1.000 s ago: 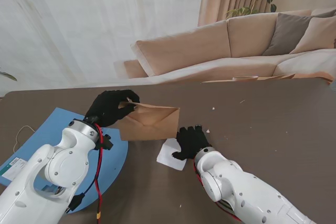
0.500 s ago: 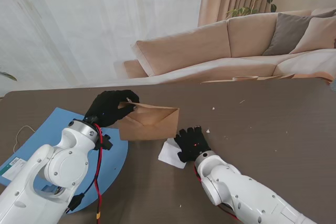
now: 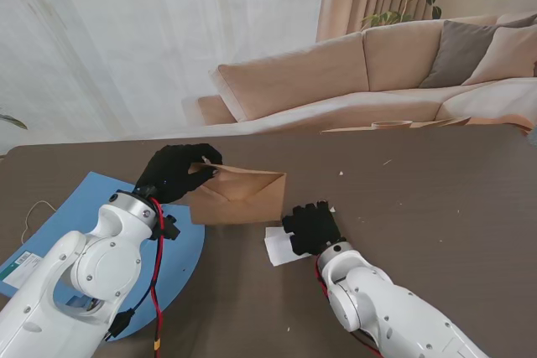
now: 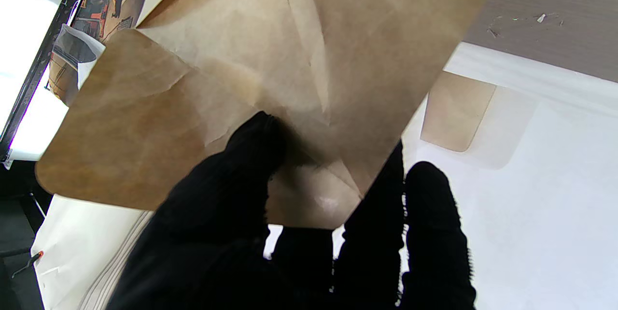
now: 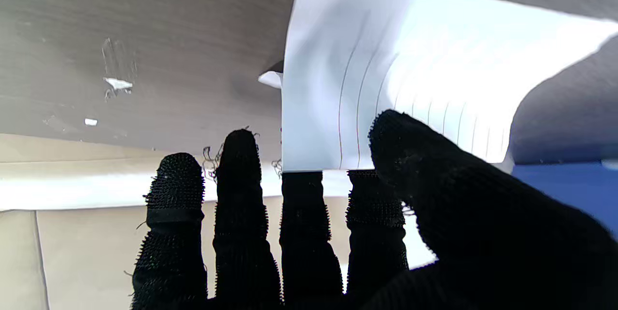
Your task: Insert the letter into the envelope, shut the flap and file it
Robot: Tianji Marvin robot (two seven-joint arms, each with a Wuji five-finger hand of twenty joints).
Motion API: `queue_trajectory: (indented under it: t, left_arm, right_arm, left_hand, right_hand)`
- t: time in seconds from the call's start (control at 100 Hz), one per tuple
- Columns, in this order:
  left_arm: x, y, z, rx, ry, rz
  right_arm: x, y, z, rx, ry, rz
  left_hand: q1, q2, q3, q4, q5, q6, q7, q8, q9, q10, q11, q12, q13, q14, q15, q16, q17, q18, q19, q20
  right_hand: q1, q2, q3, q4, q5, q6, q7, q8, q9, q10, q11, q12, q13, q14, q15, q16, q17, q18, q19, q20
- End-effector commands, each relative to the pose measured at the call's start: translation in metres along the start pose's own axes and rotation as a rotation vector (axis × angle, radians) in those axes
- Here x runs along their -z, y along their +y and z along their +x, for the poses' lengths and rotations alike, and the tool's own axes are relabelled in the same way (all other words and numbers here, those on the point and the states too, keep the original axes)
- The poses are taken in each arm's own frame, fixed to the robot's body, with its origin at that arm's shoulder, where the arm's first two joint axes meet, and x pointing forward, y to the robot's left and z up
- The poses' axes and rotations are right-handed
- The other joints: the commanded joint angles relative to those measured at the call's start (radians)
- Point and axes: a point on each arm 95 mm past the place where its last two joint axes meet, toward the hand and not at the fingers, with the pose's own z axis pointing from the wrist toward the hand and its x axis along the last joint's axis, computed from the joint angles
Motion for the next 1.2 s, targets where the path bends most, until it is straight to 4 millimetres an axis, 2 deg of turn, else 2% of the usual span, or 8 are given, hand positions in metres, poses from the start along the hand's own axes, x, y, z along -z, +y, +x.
queue_trajectory:
  t: [0.0, 0.11, 0.24, 0.49, 0.73, 0.95, 1.08, 1.19]
  left_arm:
    - [0.001, -0.001, 0.003, 0.003, 0.006, -0.008]
    - [0.001, -0.002, 0.003, 0.000, 0.001, -0.003]
    - [-0.001, -0.003, 0.002, 0.000, -0.012, 0.007]
    - [-0.008, -0.003, 0.003, -0.002, -0.049, 0.020]
    - [-0.015, 0.001, 0.005, -0.004, -0.084, 0.011]
    - [-0.016, 0.005, 0.010, 0.019, -0.087, -0.006]
    - [-0.013, 0.006, 0.016, 0.035, -0.073, -0.018]
    - [-0.010, 0.005, 0.020, 0.051, -0.061, -0.031]
  right_arm:
    - [0.007, 0.004, 0.009, -0.012, 0.029, 0.000]
    - [0.020, 0.016, 0.010, -0.050, 0.046, -0.013]
    - [0.039, 0.032, 0.014, -0.098, 0.082, -0.014]
    - [0.073, 0.063, 0.026, -0.133, 0.151, -0.008]
    - [0.094, 0.094, 0.036, -0.235, 0.184, -0.061]
    - [0.092, 0.116, 0.037, -0.389, 0.180, -0.215]
    - [0.079, 0.124, 0.034, -0.459, 0.154, -0.309]
    - [0.066, 0.128, 0.032, -0.519, 0.132, -0.370]
  left_hand:
    - [0.074, 0.045, 0.025, 0.016, 0.022, -0.024, 0.118, 0.058, -0.001, 0.009, 0.034, 0.012, 0.000, 0.000, 0.010, 0.029, -0.012, 0.015, 0.021, 0.011]
    - [0.074, 0.045, 0.025, 0.016, 0.022, -0.027, 0.118, 0.058, -0.001, 0.008, 0.034, 0.012, 0.002, 0.001, 0.010, 0.029, -0.010, 0.016, 0.023, 0.012]
    - [0.075, 0.046, 0.025, 0.015, 0.020, -0.025, 0.118, 0.058, -0.002, 0.009, 0.034, 0.011, 0.002, 0.002, 0.010, 0.029, -0.010, 0.017, 0.024, 0.012]
    - [0.077, 0.048, 0.022, 0.014, 0.016, -0.022, 0.119, 0.058, -0.003, 0.010, 0.037, 0.010, 0.003, 0.002, 0.013, 0.029, -0.009, 0.018, 0.026, 0.013]
    - [0.079, 0.049, 0.018, 0.014, 0.012, -0.021, 0.121, 0.058, -0.004, 0.011, 0.039, 0.008, 0.003, 0.002, 0.014, 0.029, -0.008, 0.017, 0.028, 0.014]
    - [0.081, 0.050, 0.015, 0.014, 0.010, -0.020, 0.123, 0.057, -0.004, 0.012, 0.043, 0.007, 0.004, 0.002, 0.017, 0.030, -0.009, 0.019, 0.030, 0.015]
    - [0.082, 0.049, 0.014, 0.014, 0.009, -0.019, 0.124, 0.056, -0.003, 0.012, 0.045, 0.005, 0.005, 0.003, 0.017, 0.029, -0.007, 0.019, 0.031, 0.015]
    - [0.082, 0.049, 0.013, 0.015, 0.009, -0.018, 0.124, 0.055, -0.003, 0.013, 0.045, 0.004, 0.005, 0.004, 0.017, 0.029, -0.007, 0.019, 0.030, 0.014]
  right_hand:
    - [0.039, 0.020, 0.000, -0.007, 0.026, -0.007, 0.023, -0.017, 0.049, -0.015, -0.030, -0.018, 0.047, -0.008, 0.008, 0.006, 0.023, 0.017, 0.033, -0.006]
    - [0.053, 0.032, -0.012, -0.010, 0.029, -0.001, 0.025, -0.012, 0.146, -0.019, -0.050, -0.034, 0.130, -0.006, 0.019, 0.006, 0.070, 0.029, 0.052, -0.013]
    - [0.078, 0.053, -0.042, -0.014, 0.024, -0.004, 0.027, 0.013, 0.201, -0.015, -0.034, -0.009, 0.180, -0.008, 0.053, 0.022, 0.107, 0.033, 0.082, -0.016]
    - [0.101, 0.077, -0.068, -0.011, 0.009, 0.033, 0.025, 0.057, 0.203, 0.001, 0.012, 0.045, 0.190, -0.010, 0.127, 0.063, 0.123, 0.029, 0.115, -0.015]
    - [0.105, 0.091, -0.086, -0.011, 0.000, 0.049, 0.019, 0.072, 0.196, 0.018, 0.041, 0.065, 0.189, -0.007, 0.164, 0.084, 0.123, 0.030, 0.132, -0.008]
    - [0.119, 0.110, -0.128, -0.032, -0.006, 0.074, 0.010, 0.068, 0.200, 0.041, 0.086, 0.079, 0.202, 0.007, 0.228, 0.114, 0.138, 0.043, 0.174, 0.015]
    - [0.127, 0.104, -0.145, -0.056, -0.003, 0.082, 0.011, 0.034, 0.250, 0.037, 0.158, 0.104, 0.255, 0.006, 0.299, 0.140, 0.185, 0.061, 0.220, 0.035]
    - [0.124, 0.076, -0.127, -0.083, 0.009, 0.090, 0.026, -0.005, 0.294, 0.059, 0.184, 0.100, 0.300, 0.009, 0.340, 0.147, 0.224, 0.078, 0.254, 0.044]
